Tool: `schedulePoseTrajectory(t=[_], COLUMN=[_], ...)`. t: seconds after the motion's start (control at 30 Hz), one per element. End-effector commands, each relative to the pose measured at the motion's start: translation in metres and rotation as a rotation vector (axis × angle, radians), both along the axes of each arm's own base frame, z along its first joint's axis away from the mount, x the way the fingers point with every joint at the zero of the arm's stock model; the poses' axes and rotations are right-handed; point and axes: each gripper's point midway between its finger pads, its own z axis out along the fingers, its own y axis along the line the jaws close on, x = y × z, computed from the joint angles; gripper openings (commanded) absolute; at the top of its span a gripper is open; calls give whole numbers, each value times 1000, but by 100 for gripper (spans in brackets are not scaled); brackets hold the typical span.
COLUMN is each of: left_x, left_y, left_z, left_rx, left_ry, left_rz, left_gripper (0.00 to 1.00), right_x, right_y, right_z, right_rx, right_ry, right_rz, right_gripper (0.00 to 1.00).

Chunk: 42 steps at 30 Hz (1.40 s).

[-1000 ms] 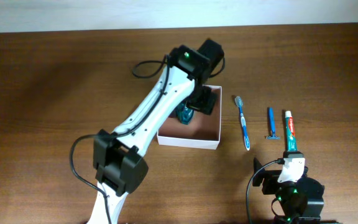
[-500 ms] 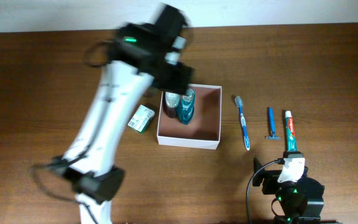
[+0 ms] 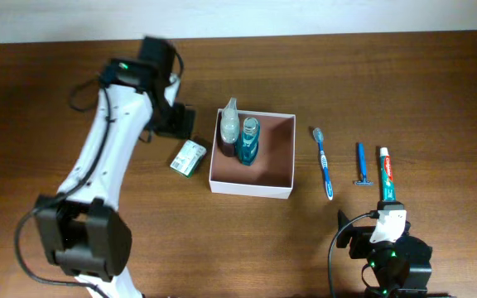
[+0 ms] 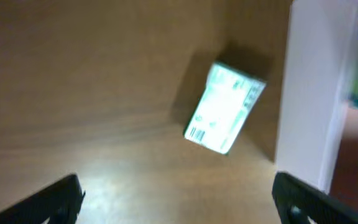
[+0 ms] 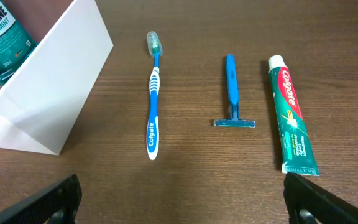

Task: Pack container
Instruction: 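Grasp the green-white soap bar box with the left gripper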

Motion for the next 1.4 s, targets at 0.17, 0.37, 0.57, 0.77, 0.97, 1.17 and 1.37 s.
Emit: schedulePoseTrajectory(t=[0.17,0.37,0.57,0.77,0.97,1.17,1.37], left_x=[-23,-25,-22,-19,-28,-22,-7], left_y=[-8,-14,-18,-19,-17,-9,-7], left_z=[-82,-110,-122,-139,-159,-137,-72], left_rx=[-40,-77,-95,-92,-86,-46,-27], left_ry=[85,56,26,30,96,97,64], left_rz=[-214,-243,-270,-284,-280,-202,-124], left_gripper=[99,99,99,99,84,42,35], right_x=[0,0,0,0,0,0,0], right_y=[1,1,1,1,1,1,1], right_z=[-1,-1,-1,-1,-1,-1,-1], right_rx=[14,14,14,14,14,14,14], right_ry=[-3,-3,-3,-3,-3,-3,-3], right_rz=[0,0,0,0,0,0,0], right_gripper=[99,99,99,99,99,99,99])
